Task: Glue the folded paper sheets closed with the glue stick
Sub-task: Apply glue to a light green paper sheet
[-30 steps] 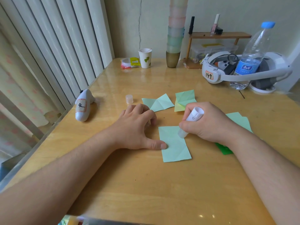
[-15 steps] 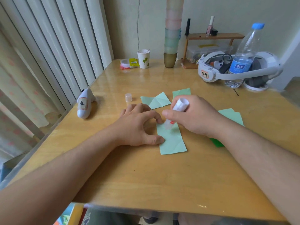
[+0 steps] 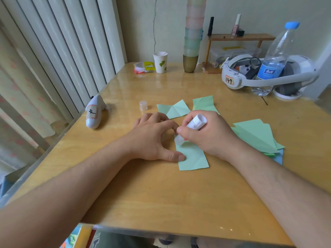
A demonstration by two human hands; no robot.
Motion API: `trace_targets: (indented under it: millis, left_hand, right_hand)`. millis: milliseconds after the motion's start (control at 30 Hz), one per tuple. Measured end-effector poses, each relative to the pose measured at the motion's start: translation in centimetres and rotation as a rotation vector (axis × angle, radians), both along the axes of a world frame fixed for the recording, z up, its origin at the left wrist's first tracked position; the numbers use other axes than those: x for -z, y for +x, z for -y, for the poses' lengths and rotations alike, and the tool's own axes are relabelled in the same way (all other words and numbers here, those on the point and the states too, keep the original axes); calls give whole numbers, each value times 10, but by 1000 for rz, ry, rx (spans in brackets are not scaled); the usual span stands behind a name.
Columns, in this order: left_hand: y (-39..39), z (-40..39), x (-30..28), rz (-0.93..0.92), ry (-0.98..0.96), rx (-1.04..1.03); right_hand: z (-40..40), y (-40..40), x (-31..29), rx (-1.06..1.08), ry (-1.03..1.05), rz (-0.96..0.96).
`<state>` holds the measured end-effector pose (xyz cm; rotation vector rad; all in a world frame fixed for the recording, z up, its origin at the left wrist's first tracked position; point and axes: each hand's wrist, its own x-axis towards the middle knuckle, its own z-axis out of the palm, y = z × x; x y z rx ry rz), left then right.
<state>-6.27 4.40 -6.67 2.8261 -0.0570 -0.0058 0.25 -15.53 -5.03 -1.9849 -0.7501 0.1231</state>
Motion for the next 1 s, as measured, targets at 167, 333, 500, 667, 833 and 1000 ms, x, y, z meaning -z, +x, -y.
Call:
trace_targets:
  millis: [167,333,500,667,833,1000]
  left_hand:
    - [-1,1,-1,-3,1,1]
    - [-1,1,-1,12,-6,2]
    - [-2,2,-2,17,-21,6]
    - [-2,2,-4,18,-25,15]
    - [-2,2,-4,15,-20,19]
    - [-3,3,-4,7,-14,23]
  right_hand:
    - [0,0,2,10,-34,-13]
    - [-1,-4,2,28,-92,-3]
    - [17,3,-2,72,-142,12]
    - [33,12,-1,138,-158,7]
    - [31,13,0,138,-170,21]
    - [32,17,1,228,147,-32]
